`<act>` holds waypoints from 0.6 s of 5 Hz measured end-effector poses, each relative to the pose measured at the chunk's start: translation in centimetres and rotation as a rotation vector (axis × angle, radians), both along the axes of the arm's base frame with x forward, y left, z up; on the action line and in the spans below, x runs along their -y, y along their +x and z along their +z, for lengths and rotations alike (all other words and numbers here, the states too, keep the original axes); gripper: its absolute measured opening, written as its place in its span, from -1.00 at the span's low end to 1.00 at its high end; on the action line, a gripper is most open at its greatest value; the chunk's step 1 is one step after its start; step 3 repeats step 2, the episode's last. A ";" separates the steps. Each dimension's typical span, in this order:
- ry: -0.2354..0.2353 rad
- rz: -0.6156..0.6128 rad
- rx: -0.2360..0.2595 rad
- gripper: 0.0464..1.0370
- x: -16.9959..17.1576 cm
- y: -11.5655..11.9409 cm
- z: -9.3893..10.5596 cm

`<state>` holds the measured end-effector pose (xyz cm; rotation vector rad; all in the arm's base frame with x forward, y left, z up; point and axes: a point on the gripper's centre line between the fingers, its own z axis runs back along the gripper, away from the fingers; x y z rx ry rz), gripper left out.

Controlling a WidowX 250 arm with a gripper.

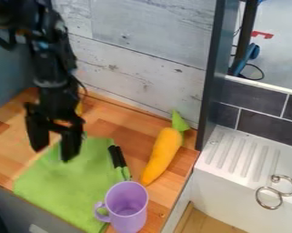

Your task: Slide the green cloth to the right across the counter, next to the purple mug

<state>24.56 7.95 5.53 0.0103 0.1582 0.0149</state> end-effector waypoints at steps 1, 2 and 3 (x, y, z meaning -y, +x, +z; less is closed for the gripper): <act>0.012 -0.021 0.048 0.92 -0.6 -0.1 2.7; -0.013 -0.052 0.065 0.92 -0.5 -1.1 5.1; -0.013 -0.052 0.065 0.92 -0.5 -1.1 5.1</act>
